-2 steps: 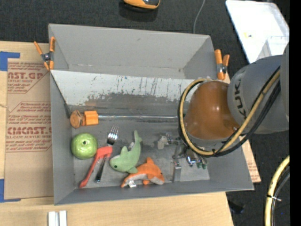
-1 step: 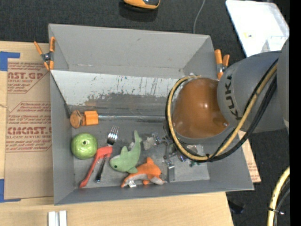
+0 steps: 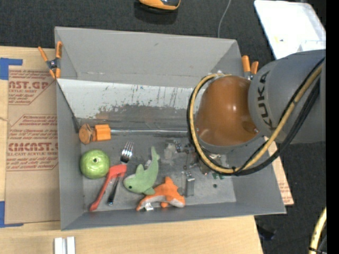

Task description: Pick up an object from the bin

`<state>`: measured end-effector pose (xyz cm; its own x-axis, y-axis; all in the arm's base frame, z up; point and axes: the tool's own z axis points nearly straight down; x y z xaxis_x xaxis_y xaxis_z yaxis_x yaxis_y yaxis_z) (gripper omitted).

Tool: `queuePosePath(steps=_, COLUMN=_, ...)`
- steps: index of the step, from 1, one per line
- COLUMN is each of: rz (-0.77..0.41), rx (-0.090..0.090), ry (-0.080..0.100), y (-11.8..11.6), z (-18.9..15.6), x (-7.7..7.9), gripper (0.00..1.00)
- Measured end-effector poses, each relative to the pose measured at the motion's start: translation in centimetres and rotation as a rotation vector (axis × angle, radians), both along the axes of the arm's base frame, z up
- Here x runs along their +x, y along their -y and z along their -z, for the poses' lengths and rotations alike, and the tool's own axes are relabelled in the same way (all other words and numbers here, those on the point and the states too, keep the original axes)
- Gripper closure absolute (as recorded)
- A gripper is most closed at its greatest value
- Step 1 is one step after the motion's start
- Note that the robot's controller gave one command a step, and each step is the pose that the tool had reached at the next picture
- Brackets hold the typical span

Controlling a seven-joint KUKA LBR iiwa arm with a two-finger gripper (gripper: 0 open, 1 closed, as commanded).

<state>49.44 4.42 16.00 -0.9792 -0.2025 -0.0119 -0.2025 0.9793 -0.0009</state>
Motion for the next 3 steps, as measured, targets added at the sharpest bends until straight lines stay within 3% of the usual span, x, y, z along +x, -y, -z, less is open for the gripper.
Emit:
queuePosePath(steps=1, rz=-0.118, rx=-0.002, ry=0.001, y=-2.4, z=6.4, x=-1.3, gripper=0.00)
queuePosePath(steps=2, rz=-0.100, rx=0.000, ry=0.002, y=-2.2, z=7.7, x=-1.2, gripper=0.00)
queuePosePath(steps=3, rz=-0.269, rx=-0.002, ry=0.003, y=1.8, z=9.0, x=2.9, gripper=1.00)
